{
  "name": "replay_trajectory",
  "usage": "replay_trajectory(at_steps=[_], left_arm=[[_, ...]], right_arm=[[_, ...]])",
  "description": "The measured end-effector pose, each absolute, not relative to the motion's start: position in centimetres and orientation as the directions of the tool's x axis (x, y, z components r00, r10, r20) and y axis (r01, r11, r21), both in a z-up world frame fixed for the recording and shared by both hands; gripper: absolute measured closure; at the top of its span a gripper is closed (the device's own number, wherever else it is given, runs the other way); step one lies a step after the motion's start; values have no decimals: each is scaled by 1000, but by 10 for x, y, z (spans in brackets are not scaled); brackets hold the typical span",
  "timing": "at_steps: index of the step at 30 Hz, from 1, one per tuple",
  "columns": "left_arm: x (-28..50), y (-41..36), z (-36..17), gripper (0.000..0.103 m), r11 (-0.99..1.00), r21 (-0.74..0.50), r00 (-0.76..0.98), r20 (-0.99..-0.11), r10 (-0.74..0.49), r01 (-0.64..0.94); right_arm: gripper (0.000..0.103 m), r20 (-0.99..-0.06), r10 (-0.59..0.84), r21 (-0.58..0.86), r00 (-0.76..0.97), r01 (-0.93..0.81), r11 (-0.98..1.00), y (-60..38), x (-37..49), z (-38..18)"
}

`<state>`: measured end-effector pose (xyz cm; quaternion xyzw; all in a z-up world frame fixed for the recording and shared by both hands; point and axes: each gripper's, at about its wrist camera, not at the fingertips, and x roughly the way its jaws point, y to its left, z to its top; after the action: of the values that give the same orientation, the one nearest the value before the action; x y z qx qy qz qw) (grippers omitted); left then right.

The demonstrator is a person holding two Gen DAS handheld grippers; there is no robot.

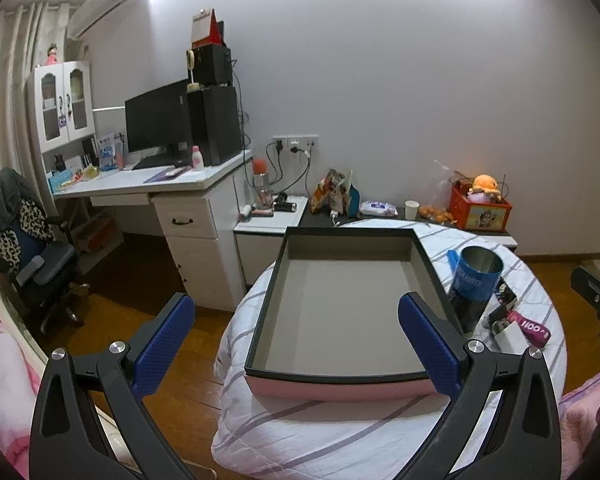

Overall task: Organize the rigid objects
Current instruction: 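Grip the tray rim with the left tool while the right tool grasps the blue cup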

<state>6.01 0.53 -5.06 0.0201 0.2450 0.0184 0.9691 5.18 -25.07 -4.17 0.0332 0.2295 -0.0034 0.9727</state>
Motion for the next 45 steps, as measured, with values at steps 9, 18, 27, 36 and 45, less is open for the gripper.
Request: replay_trajectory(at_steps=[9, 18, 27, 36, 45], left_arm=[[101, 41, -94, 0, 995, 31, 798, -595, 92, -91], [139, 40, -128, 3, 997, 58, 730, -679, 78, -53], [160, 45, -151, 44, 998, 52, 671, -738, 70, -46], [172, 41, -160, 77, 999, 40, 640, -767, 36, -9], [171, 45, -160, 88, 999, 34, 640, -768, 20, 9]], right_arm=[[0, -514, 12, 69, 858, 28, 997, -258, 87, -66], [0, -573, 74, 85, 816, -30, 996, -246, 135, -87], [0, -609, 127, 138, 783, -53, 989, -243, 168, -103], [0, -635, 130, 135, 761, -56, 989, -235, 190, -109], [19, -631, 109, 104, 768, -55, 993, -233, 186, -109]])
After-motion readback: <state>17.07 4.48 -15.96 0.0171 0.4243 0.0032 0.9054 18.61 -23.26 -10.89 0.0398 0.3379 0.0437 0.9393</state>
